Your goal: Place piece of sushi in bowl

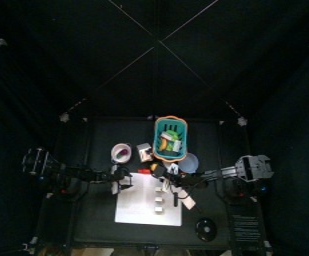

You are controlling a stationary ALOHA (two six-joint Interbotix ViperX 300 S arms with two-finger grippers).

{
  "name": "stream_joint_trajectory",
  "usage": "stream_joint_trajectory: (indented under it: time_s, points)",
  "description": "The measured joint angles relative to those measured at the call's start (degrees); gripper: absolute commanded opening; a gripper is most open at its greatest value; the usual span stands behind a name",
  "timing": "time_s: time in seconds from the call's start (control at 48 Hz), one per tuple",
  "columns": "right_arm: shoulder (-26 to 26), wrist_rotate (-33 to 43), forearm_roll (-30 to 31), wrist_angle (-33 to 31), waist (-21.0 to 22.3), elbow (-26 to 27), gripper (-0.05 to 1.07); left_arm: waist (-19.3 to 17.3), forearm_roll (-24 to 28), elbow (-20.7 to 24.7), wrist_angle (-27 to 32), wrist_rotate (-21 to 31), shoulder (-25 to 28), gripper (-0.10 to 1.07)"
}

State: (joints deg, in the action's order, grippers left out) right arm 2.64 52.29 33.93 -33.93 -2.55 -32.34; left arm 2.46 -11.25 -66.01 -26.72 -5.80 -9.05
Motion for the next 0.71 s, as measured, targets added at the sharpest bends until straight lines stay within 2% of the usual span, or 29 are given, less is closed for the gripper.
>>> stream_joint_trajectory:
  time_s: [0.188,0.458,0.708]
  points:
    - [7.9,0.2,-2.6,-5.4,-0.1,-3.5,0.52,0.4,-0.5,0.1,0.0,-0.1,0.0,0.90]
    - [17.4,0.3,-5.3,-6.4,0.7,-10.8,0.52,0.4,-0.6,0.1,0.0,-0.3,0.0,0.90]
    - [21.9,0.3,-6.5,-6.4,4.7,-16.3,0.52,0.4,-0.6,0.1,0.0,-0.3,0.3,0.90]
